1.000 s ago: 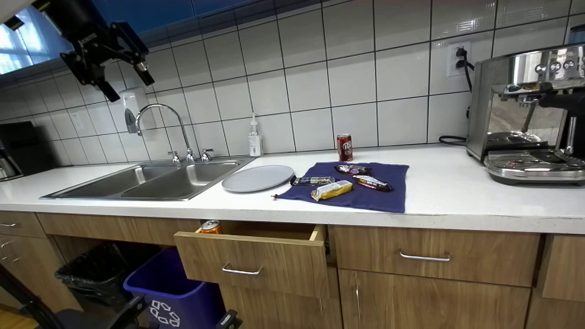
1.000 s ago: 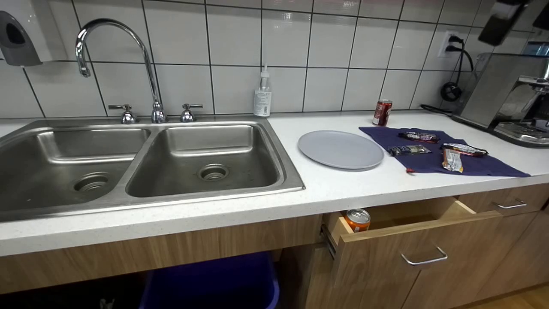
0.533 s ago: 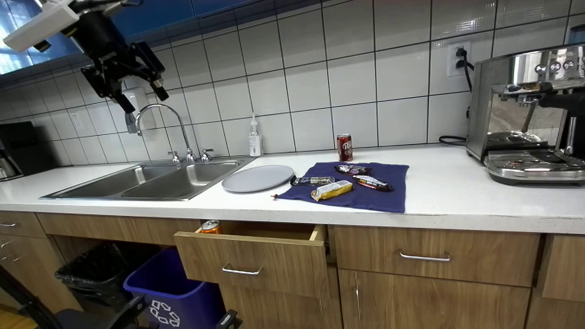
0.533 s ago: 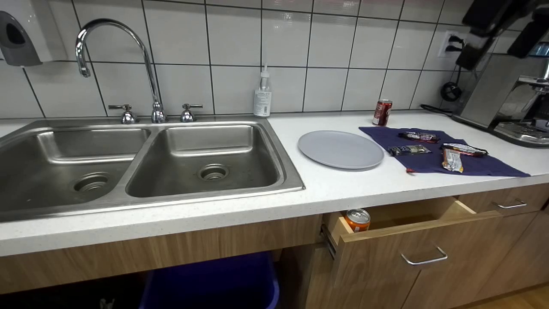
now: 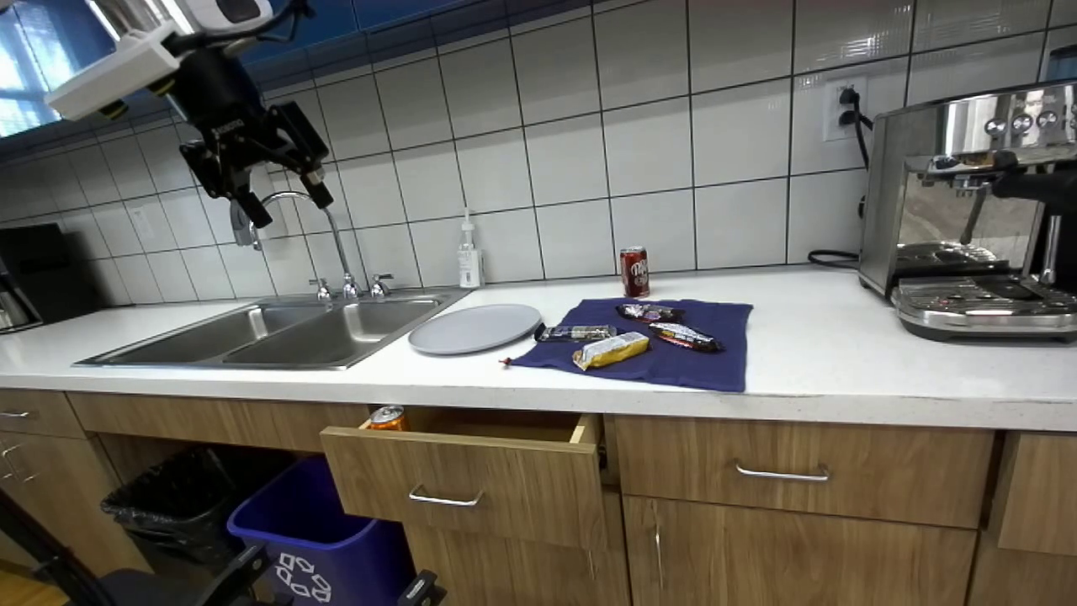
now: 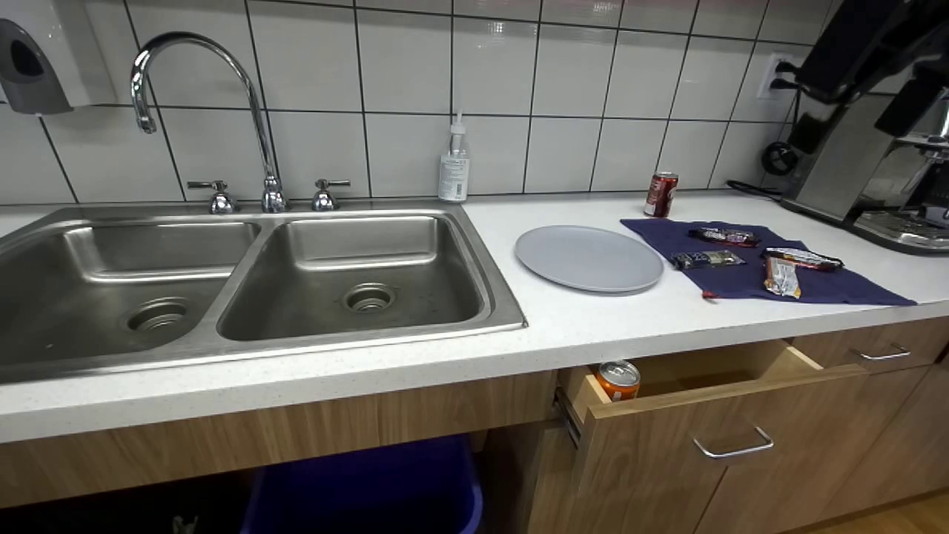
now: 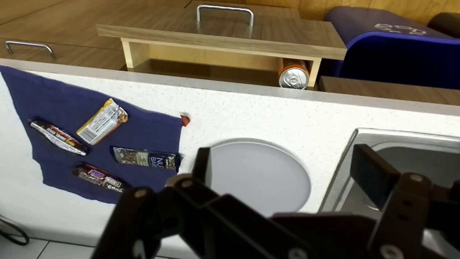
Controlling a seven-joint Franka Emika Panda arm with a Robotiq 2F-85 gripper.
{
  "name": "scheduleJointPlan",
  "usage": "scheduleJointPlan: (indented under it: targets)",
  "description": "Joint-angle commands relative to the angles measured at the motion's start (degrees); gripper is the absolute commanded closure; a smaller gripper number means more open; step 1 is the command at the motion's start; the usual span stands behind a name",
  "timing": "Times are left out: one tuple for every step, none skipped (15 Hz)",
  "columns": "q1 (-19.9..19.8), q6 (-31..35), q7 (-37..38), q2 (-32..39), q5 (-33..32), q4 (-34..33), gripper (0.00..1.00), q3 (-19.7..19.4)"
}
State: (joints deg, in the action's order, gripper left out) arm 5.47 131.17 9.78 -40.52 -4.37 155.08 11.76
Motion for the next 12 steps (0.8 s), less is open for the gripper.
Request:
scheduleJointPlan:
  targets:
    - [-0.88,2.83,0.77,0.92,-0.35,1.16,0.0,-0.56]
    - [-1.06,3.53,0.8,1.1,-0.51,1.55,0.0,-0.67]
    - [-1.17,4.02,0.73,1.35,-0.6,1.78,0.0,-0.76]
    - [-1.2,4.48,0.46,1.64,-0.61,2.12,0.0,-0.97]
    - [-1.44,5.15,0.52,1.88,-0.87,2.49,0.0,-0.93]
    - [-1.74,6.24,0.66,1.99,-1.17,3.07,0.0,-0.88]
    - [-1.93,7.08,0.68,2.2,-1.36,3.46,0.0,-0.84]
    - [-2.33,8.01,0.67,2.28,-1.8,4.02,0.0,-0.71]
    - [-2.48,8.66,0.49,2.42,-1.92,4.34,0.0,-0.78]
    - [-2.93,9.48,0.58,2.46,-2.41,4.8,0.0,-0.65]
    - [-3.15,9.56,0.11,3.64,-2.51,3.77,0.0,-0.95]
    - [-3.55,10.28,0.11,3.85,-2.87,3.96,0.0,-1.04]
